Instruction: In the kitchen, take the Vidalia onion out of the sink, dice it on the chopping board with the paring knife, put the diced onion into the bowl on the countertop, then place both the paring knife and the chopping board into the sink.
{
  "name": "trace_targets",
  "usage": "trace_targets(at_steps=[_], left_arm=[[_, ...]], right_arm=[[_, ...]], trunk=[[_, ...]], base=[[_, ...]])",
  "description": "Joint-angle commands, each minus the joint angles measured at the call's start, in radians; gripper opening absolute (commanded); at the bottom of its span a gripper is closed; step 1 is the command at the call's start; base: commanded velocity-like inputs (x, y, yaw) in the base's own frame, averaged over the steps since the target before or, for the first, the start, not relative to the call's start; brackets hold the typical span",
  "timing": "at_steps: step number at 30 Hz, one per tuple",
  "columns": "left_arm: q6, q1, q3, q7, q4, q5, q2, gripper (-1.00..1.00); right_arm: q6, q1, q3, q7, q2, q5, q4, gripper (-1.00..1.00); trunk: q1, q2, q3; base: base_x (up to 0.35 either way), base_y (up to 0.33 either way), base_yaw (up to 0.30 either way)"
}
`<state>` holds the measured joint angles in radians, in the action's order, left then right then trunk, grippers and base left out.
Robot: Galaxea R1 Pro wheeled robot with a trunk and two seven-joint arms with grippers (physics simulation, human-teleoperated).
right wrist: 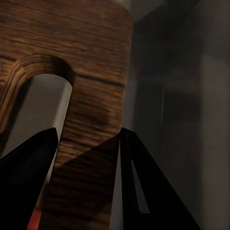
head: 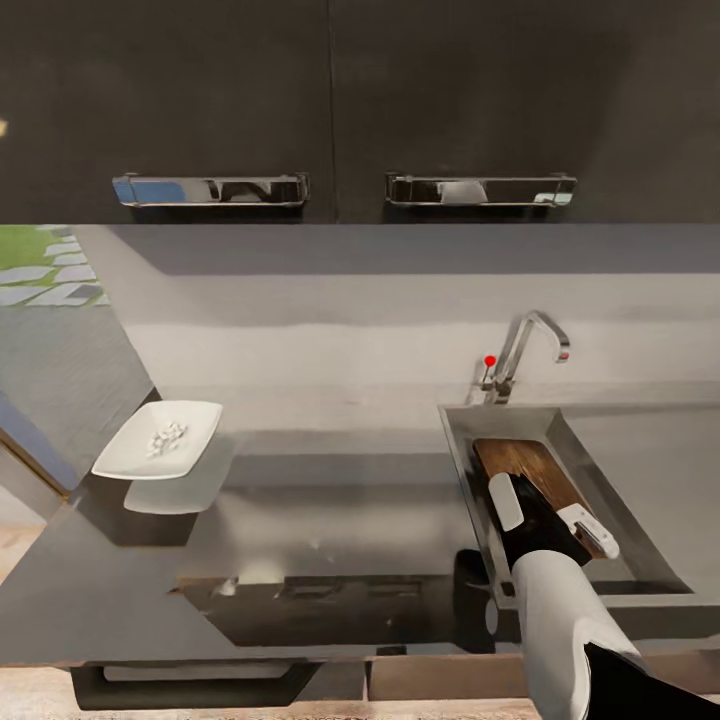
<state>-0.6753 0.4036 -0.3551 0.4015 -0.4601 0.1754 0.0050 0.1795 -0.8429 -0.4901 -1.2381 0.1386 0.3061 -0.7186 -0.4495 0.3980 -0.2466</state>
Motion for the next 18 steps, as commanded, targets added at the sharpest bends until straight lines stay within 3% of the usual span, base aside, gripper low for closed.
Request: trace_targets(at_steps=[1,18], left_arm=[[-0.003,0.0,-0.008,0.005,-0.002,0.011,0.001,1.0],[-0.003,0.0,-0.008,0.003,0.014,0.01,0.001,1.0]], right_arm=[[0.01,-0.001,-0.002,-0.003,0.001,-0.001,-0.002,-1.0],[0.015,-0.001,0.005,-0.002,-0.003,0.001,-0.011,-1.0]], trunk=[[-0.001,0.002,-0.003],[-0.001,0.002,-0.011]], base=[[0.0,-0.009,0.0],[0.0,-0.001,0.0]])
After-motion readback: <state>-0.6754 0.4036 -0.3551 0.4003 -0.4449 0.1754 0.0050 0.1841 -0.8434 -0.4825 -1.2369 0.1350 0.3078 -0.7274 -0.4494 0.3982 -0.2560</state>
